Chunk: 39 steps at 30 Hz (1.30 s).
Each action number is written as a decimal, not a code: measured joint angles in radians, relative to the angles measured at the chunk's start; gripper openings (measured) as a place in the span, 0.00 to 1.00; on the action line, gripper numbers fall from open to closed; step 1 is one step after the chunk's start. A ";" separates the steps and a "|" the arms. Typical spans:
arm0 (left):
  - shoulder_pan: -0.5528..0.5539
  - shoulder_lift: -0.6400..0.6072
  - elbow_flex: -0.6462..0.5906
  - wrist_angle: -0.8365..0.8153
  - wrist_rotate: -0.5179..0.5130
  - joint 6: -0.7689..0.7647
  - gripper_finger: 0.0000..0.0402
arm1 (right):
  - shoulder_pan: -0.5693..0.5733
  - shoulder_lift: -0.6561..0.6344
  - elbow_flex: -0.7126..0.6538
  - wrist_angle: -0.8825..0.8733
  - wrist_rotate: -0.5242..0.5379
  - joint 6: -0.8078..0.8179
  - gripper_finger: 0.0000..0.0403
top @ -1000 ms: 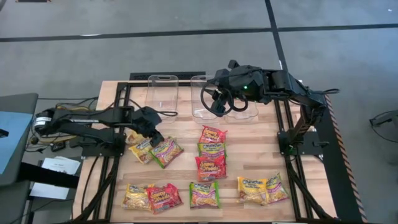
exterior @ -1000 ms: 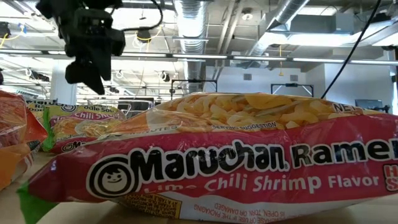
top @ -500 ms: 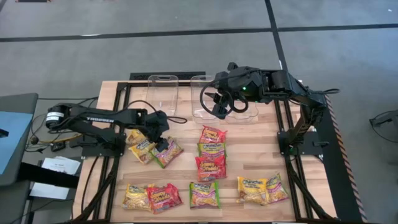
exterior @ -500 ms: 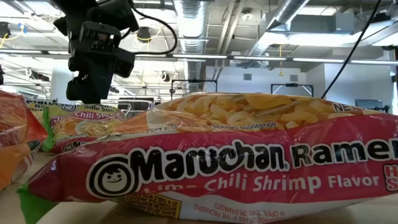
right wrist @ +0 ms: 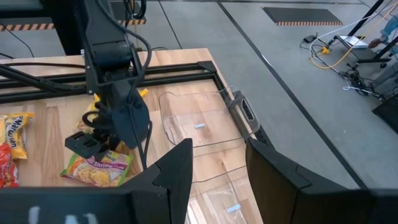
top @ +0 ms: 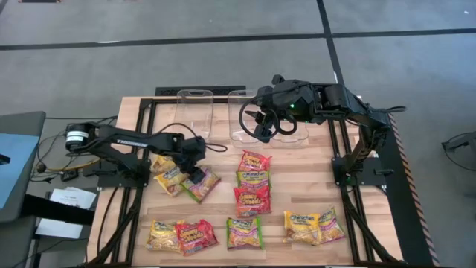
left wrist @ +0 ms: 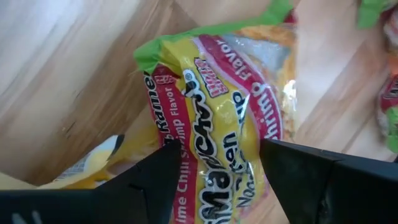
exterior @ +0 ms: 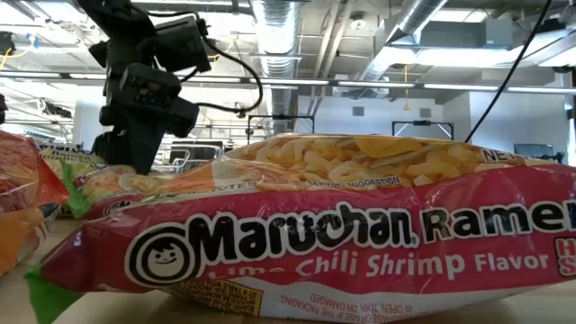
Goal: Sort Maruchan noodles
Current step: Put the green noodle pack into the left transparent bin
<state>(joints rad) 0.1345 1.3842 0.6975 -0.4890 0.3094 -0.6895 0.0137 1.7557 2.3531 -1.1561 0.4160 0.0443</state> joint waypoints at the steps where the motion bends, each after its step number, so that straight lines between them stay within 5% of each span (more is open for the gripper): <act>1: 0.000 0.010 0.000 0.005 0.001 -0.002 0.51 | 0.000 0.000 0.000 0.000 0.000 0.000 0.43; 19: 0.000 0.067 0.003 0.054 0.026 0.069 0.02 | -0.001 0.000 0.000 0.000 0.000 0.000 0.43; 39: 0.000 0.021 0.241 -0.223 -0.055 0.324 0.00 | -0.001 0.000 0.000 0.000 0.002 -0.004 0.43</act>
<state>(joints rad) 0.1341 1.4049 0.9385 -0.7123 0.2545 -0.3656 0.0128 1.7557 2.3531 -1.1561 0.4175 0.0406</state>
